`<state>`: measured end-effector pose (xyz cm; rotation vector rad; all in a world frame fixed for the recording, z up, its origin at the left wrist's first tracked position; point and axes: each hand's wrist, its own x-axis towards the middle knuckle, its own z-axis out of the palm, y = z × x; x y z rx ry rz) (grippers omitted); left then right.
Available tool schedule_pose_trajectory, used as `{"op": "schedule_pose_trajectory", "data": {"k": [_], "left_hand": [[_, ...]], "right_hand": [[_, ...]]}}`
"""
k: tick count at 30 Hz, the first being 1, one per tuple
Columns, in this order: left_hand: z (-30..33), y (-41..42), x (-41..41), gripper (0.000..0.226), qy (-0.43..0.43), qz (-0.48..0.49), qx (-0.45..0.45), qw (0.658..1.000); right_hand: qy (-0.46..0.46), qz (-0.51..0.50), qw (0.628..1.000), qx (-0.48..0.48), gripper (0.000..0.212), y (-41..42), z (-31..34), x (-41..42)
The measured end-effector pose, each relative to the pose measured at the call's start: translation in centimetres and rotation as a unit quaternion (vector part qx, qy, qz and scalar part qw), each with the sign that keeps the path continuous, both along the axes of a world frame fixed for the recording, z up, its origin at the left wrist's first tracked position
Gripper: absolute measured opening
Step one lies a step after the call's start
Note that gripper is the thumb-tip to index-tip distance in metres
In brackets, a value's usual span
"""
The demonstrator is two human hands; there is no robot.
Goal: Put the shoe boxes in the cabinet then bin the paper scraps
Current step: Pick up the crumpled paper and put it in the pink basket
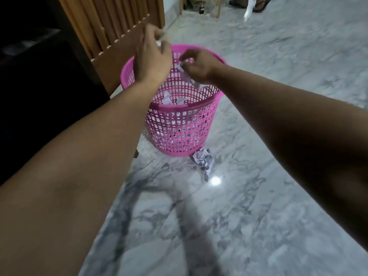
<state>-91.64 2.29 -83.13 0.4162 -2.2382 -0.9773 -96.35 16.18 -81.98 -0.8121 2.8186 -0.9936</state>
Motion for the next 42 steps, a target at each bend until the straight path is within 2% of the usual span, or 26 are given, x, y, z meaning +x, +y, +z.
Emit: {"op": "schedule_pose_trajectory", "data": {"k": [1,2,3,4,6,8,9,11,13,14,16,18,19,21,24,25,27,29,34,37,40,42], "left_hand": [[-1.7,-1.1,-0.5,0.055,-0.127,0.004,-0.013,0.992],[-2.8,-1.7,-0.4,0.074,-0.205,0.01,-0.029,0.978],[-3.4,-1.7,0.0,0.081,-0.235,0.013,-0.048,0.971],[-3.4,-1.2,0.7,0.077,-0.217,0.022,-0.077,0.973],[-2.9,0.6,3.1,0.058,-0.087,0.036,-0.181,0.979],[-2.3,3.0,6.2,0.045,0.029,0.001,-0.288,0.957],[-2.7,3.7,7.1,0.042,0.049,-0.035,-0.325,0.944],[-3.9,4.0,7.4,0.041,0.03,-0.085,-0.379,0.921],[-4.6,3.3,6.7,0.04,-0.007,-0.091,-0.384,0.919],[-4.7,3.1,6.5,0.038,0.002,-0.093,-0.381,0.92],[-4.9,3.7,6.9,0.028,0.093,-0.109,-0.39,0.91],[-6.5,5.7,8.4,0.02,0.171,-0.171,-0.398,0.885],[-8.1,6.9,9.4,0.017,0.175,-0.215,-0.394,0.876],[-13.0,8.9,11.1,0.014,0.11,-0.29,-0.375,0.874],[-21.5,10.7,11.7,0.02,-0.088,-0.307,-0.34,0.884],[-23.2,11.3,11.4,0.029,-0.151,-0.284,-0.307,0.896],[-25.1,12.1,10.3,0.044,-0.256,-0.232,-0.228,0.91],[-25.8,12.5,8.9,0.053,-0.308,-0.188,-0.183,0.915],[-27.8,12.8,8.1,0.049,-0.333,-0.153,-0.173,0.914],[-29.3,12.2,9.1,0.033,-0.303,-0.15,-0.069,0.939],[-30.0,11.9,11.2,0.029,-0.272,-0.146,0.037,0.95],[-30.2,11.8,12.2,0.031,-0.268,-0.162,0.049,0.948]], "right_hand": [[-0.017,0.016,0.999,0.046,0.036,0.4,-0.2,-0.2],[-0.003,0.016,0.999,0.044,0.038,1.0,-0.3,-0.2],[0.028,0.004,1.0,0.002,0.038,1.9,-0.4,-0.2],[0.06,-0.021,0.995,-0.071,0.037,2.9,-0.7,-0.2],[0.087,-0.079,0.964,-0.24,0.027,5.6,-2.3,0.1],[0.089,-0.141,0.929,-0.329,0.021,8.7,-5.5,1.3],[0.081,-0.167,0.925,-0.331,0.022,10.1,-7.6,2.2],[0.053,-0.2,0.929,-0.308,0.022,12.8,-11.6,3.7],[0.022,-0.223,0.935,-0.276,0.023,14.7,-15.3,4.9],[0.01,-0.228,0.94,-0.254,0.023,15.3,-17.0,5.3],[-0.031,-0.214,0.96,-0.178,0.022,15.9,-19.9,5.8],[-0.11,-0.156,0.98,-0.048,0.022,15.6,-22.3,6.3],[-0.154,-0.117,0.981,0.021,0.028,15.2,-23.3,6.4],[-0.216,-0.056,0.967,0.12,0.054,13.8,-24.8,6.8],[-0.234,-0.002,0.959,0.158,0.1,11.8,-26.7,7.3],[-0.227,0.004,0.959,0.17,0.104,11.3,-27.4,7.3],[-0.196,0.008,0.962,0.191,0.098,10.8,-28.6,7.3],[-0.134,0.011,0.972,0.192,0.084,10.5,-29.6,7.4],[-0.042,0.016,0.986,0.163,0.058,11.3,-32.1,8.6],[0.009,-0.006,0.991,0.132,0.048,11.9,-33.4,9.9],[0.029,-0.017,0.991,0.133,0.046,12.3,-34.2,11.8],[0.041,-0.025,0.989,0.138,0.04,12.7,-34.2,13.2]]}}
